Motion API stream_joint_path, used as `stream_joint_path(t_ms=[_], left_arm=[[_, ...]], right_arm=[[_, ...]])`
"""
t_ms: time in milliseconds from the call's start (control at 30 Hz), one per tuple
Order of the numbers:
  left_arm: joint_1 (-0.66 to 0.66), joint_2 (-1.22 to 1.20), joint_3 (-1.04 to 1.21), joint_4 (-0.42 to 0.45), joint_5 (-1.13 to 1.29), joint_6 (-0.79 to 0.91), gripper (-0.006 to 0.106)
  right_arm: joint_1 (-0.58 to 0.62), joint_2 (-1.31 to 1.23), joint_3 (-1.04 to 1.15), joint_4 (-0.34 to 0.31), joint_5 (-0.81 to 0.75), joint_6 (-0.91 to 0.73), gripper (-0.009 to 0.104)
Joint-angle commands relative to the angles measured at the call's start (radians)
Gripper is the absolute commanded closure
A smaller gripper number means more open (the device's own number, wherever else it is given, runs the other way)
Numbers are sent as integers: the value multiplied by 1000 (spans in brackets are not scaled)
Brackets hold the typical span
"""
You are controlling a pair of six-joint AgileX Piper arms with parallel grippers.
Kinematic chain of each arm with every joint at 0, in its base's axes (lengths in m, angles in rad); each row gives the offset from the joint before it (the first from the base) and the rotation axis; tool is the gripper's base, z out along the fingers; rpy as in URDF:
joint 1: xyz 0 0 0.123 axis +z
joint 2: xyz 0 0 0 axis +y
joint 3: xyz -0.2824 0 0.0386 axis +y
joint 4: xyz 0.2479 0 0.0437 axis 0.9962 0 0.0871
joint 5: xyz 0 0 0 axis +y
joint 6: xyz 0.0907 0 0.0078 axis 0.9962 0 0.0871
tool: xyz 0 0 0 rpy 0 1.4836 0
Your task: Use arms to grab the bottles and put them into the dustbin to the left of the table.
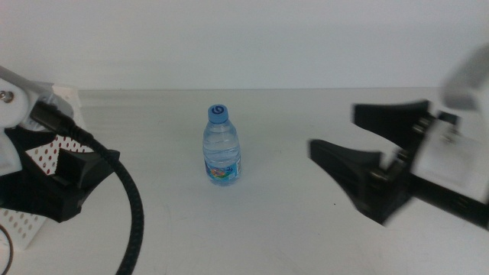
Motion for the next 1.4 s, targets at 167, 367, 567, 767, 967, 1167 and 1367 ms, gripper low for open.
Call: stream_joint_path(t_ms=[167, 367, 567, 767, 967, 1167, 1367], left_arm=[[-8, -6, -30, -16, -66, -16, 16], [-8, -6, -30, -16, -66, -16, 16], [-8, -6, -30, -16, -66, -16, 16], [-8, -6, -30, -16, -66, -16, 16], [-8, 1, -30, -20, -135, -26, 16], [-8, 27, -30, -20, -269, -70, 16], [-8, 125, -30, -42, -422, -70, 16]], right_arm=[[-1, -237, 146, 350, 70, -289, 19], [73, -326, 165, 705, 284, -698, 25], [147, -331, 165, 781, 324, -836, 26], [151, -331, 166, 770, 325, -836, 26], [151, -331, 166, 770, 325, -836, 26], [151, -331, 166, 770, 325, -836, 26], [151, -331, 166, 770, 325, -836, 26]])
